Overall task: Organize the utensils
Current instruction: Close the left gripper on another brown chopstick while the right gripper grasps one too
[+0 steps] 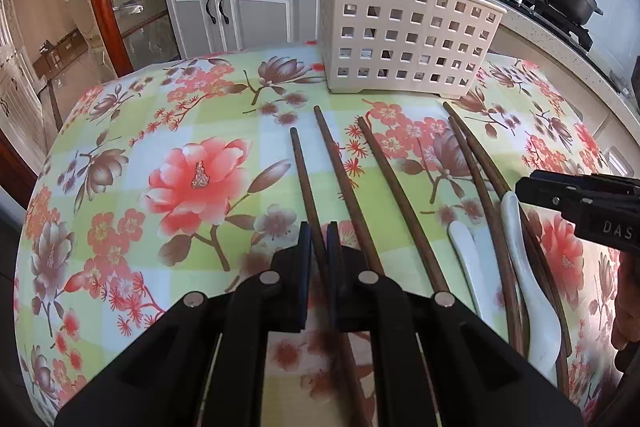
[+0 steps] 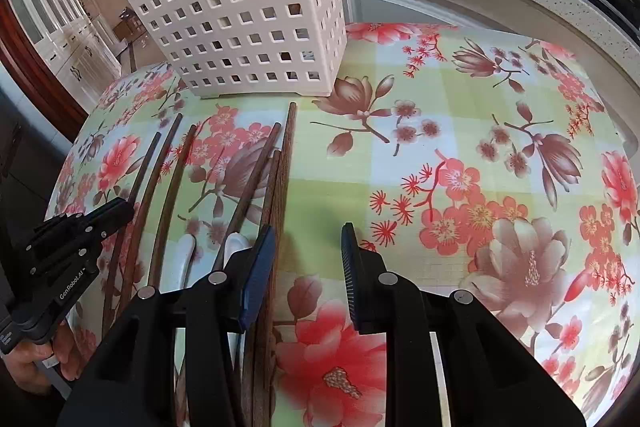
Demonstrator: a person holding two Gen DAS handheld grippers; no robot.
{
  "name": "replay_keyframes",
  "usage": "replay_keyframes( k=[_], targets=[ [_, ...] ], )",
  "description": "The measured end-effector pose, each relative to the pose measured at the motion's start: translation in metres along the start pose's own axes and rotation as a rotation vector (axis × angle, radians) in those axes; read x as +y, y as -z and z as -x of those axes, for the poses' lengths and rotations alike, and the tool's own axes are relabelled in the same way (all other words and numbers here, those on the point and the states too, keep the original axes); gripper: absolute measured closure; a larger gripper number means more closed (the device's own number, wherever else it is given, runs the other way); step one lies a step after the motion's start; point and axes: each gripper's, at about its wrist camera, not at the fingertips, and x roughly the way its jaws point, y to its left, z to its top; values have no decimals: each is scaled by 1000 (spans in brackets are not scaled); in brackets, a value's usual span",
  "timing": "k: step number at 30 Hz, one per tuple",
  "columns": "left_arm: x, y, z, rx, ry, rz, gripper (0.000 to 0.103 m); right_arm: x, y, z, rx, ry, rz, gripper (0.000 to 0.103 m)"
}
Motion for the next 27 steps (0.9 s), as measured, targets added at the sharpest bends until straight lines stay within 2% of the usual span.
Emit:
replay_keyframes(
  k=[18, 23, 27],
  targets=[
    [2, 2, 1, -3, 18, 14, 95, 6, -7, -5, -10, 23, 25, 83],
    [3, 2, 1, -3, 18, 14, 95, 10, -7, -6, -4, 5, 24, 74],
    [3, 2, 1, -2, 21, 14, 95, 10, -7, -7, -20, 10, 51, 74]
  ],
)
